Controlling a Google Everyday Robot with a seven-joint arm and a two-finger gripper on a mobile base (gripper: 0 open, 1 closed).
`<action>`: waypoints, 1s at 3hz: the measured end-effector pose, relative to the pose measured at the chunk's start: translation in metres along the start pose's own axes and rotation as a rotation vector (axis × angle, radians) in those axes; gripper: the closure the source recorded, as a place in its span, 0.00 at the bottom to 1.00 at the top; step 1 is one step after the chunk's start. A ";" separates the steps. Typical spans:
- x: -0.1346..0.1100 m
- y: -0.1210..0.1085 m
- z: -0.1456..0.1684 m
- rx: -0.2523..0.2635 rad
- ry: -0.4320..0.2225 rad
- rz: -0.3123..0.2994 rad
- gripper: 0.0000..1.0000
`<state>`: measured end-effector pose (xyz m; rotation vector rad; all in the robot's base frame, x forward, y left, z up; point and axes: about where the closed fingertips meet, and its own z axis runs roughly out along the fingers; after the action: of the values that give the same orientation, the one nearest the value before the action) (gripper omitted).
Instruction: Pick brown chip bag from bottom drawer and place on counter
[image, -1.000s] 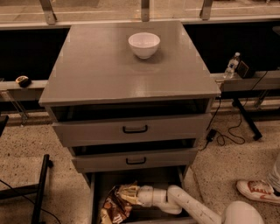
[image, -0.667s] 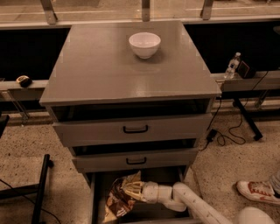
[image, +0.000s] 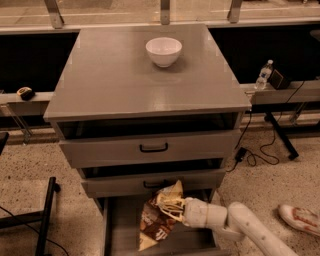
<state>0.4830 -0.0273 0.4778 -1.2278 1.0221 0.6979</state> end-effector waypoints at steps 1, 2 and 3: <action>-0.052 0.007 -0.037 0.065 0.078 -0.098 1.00; -0.058 0.017 -0.057 0.104 0.109 -0.096 1.00; -0.103 -0.030 -0.053 0.060 0.058 -0.225 1.00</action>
Offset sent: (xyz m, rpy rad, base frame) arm -0.0345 -0.0268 0.0412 -0.0616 -0.0786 -0.0838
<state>0.4545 -0.0760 0.5829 -1.2934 0.9282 0.4561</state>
